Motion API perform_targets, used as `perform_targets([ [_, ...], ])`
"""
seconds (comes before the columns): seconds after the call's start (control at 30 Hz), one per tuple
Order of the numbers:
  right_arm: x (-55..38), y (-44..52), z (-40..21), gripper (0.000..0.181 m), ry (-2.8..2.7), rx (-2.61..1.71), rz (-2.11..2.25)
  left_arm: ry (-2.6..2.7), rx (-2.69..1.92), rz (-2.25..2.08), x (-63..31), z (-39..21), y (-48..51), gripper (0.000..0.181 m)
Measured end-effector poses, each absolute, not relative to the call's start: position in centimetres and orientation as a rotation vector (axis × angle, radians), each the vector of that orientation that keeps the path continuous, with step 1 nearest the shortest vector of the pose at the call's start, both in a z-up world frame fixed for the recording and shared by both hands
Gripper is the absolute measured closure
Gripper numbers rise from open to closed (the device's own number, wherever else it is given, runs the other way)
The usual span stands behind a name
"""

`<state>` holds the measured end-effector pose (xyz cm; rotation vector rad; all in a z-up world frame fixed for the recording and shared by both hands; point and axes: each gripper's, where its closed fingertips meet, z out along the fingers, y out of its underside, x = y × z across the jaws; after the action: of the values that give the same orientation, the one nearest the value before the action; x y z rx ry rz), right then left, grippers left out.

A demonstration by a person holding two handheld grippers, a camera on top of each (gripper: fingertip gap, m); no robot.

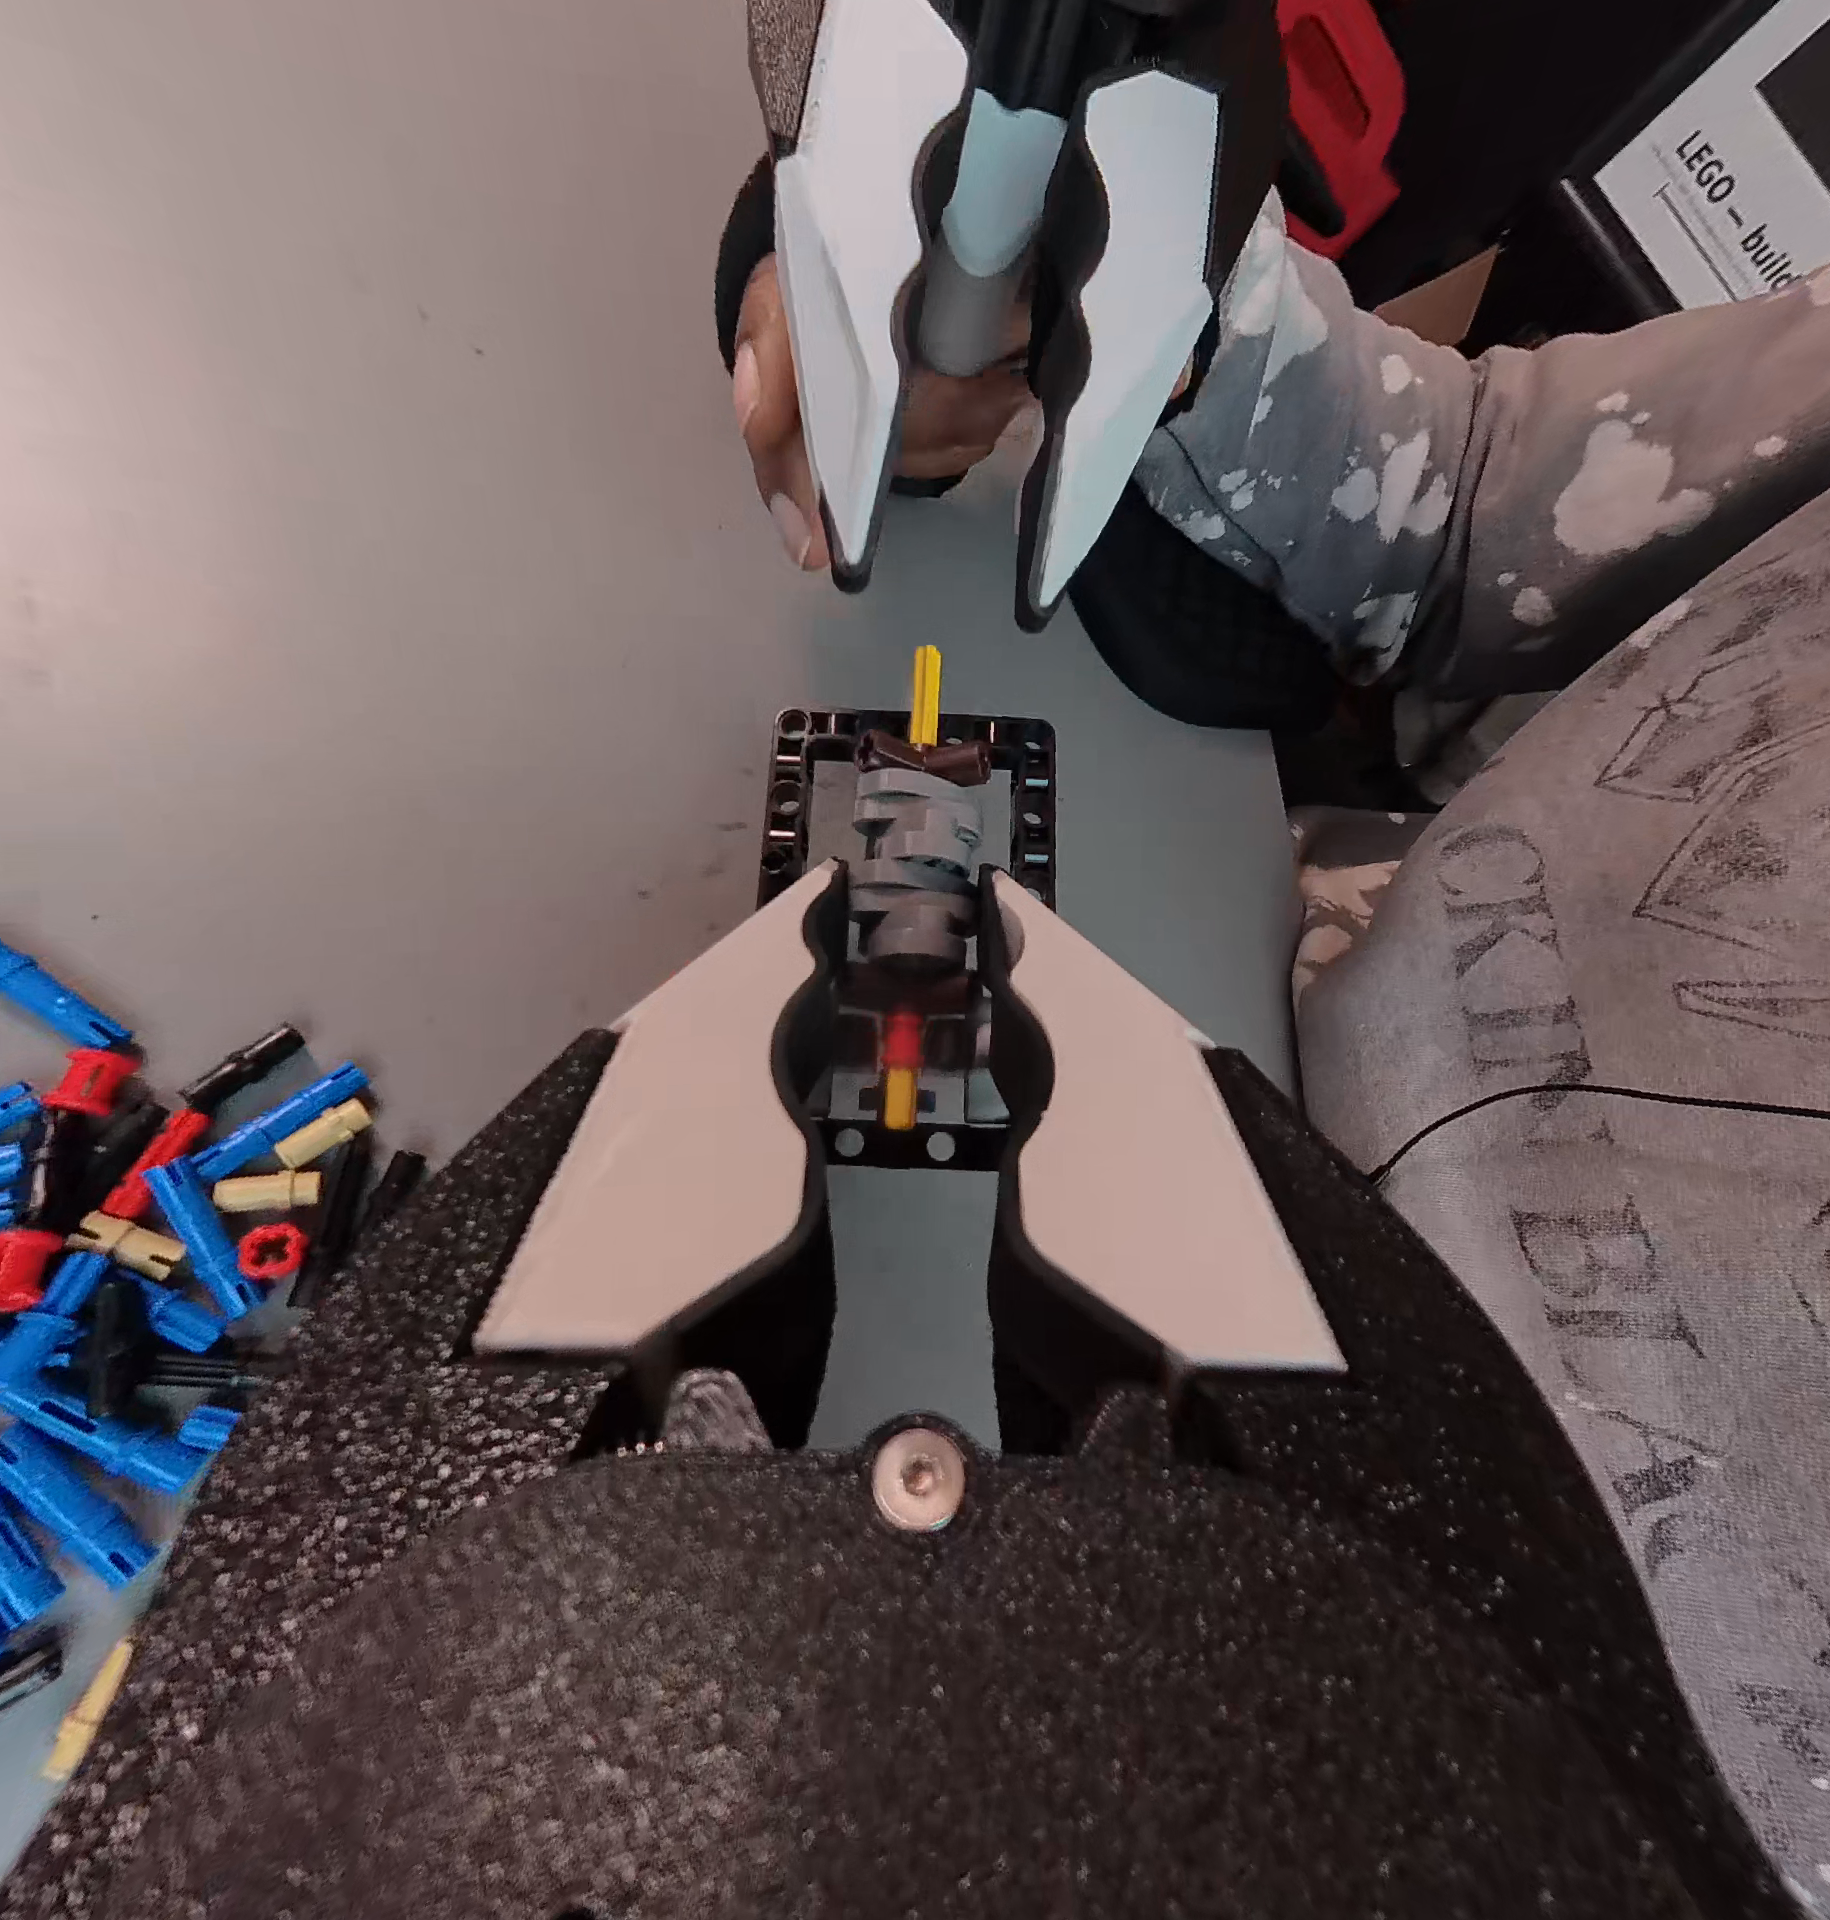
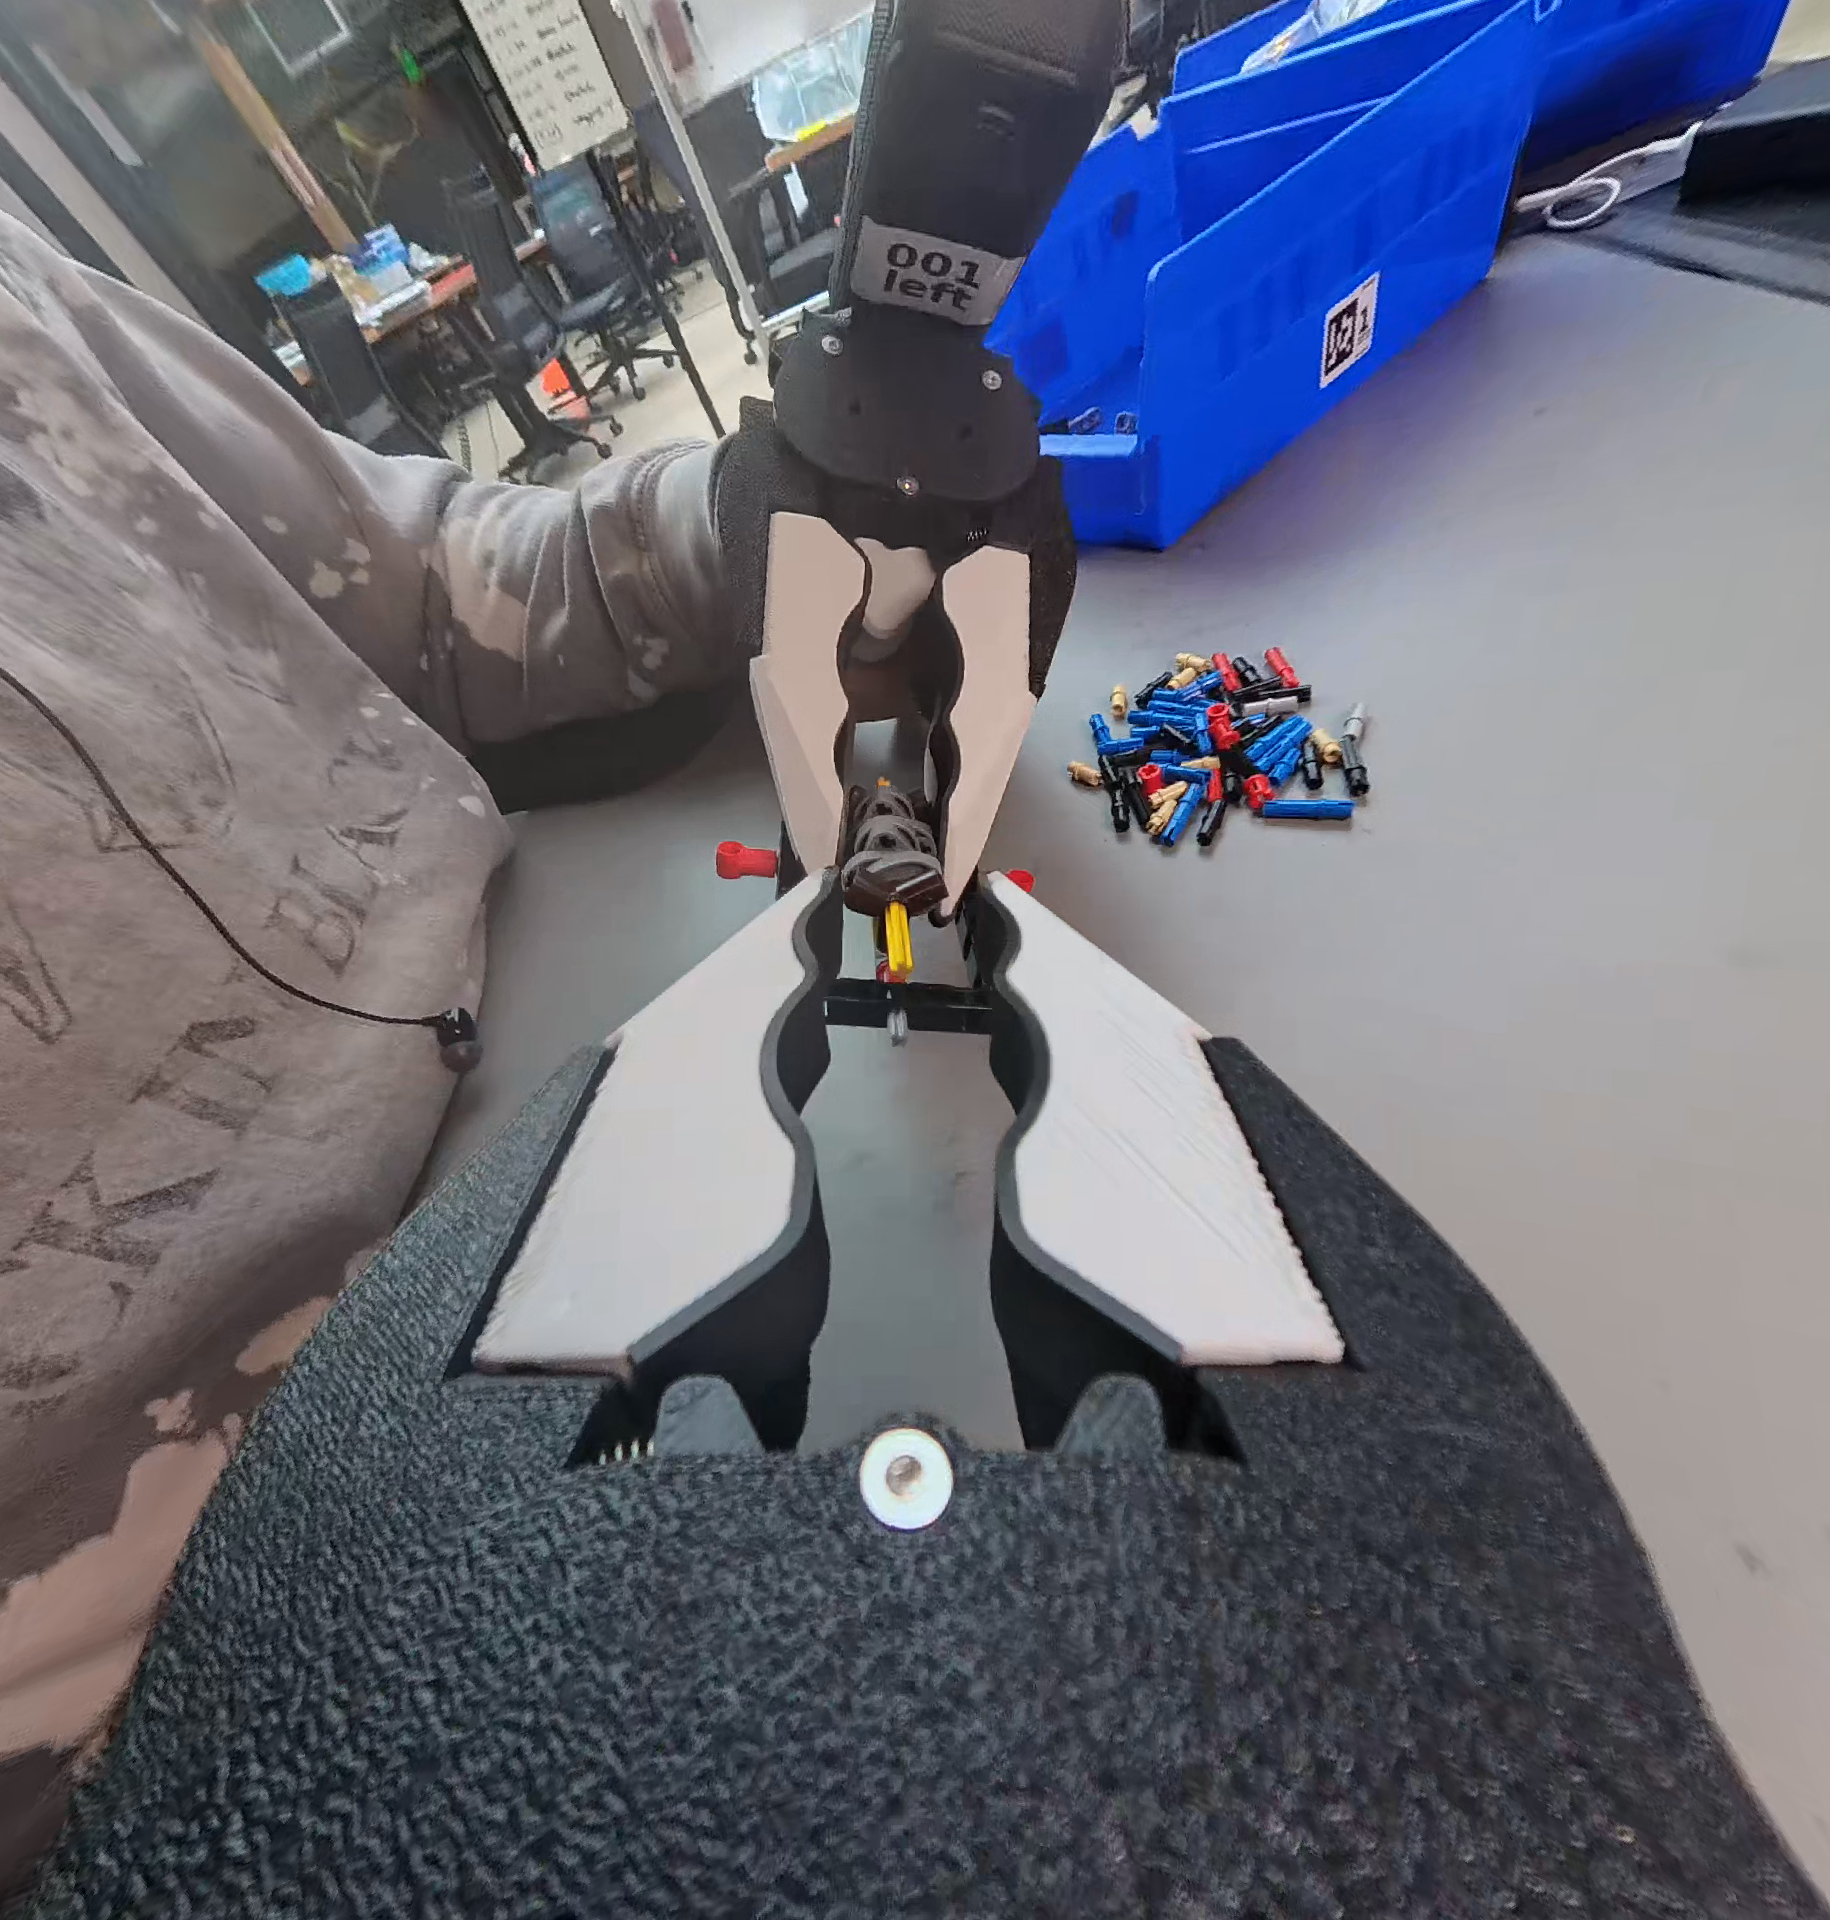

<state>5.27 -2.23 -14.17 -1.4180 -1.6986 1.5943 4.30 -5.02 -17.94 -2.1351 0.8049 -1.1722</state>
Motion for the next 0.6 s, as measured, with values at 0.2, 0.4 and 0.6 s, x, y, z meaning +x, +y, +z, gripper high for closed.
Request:
perform_targets([
  [0.2,6.5,-1.7,-16.0,0.158,-1.825,-1.401,1.387,0.779,-2.104,-1.208,4.1,-17.4,-4.8,0.159],
  [0.4,6.2,-2.8,-16.2,0.167,-1.862,-1.34,1.374,0.76,-2.058,-1.242,3.9,-16.6,-4.7,0.158],
  [0.6,6.1,-3.3,-15.2,0.178,-1.838,-1.27,1.409,0.77,-2.044,-1.251,3.9,-16.4,-4.9,0.158],
])
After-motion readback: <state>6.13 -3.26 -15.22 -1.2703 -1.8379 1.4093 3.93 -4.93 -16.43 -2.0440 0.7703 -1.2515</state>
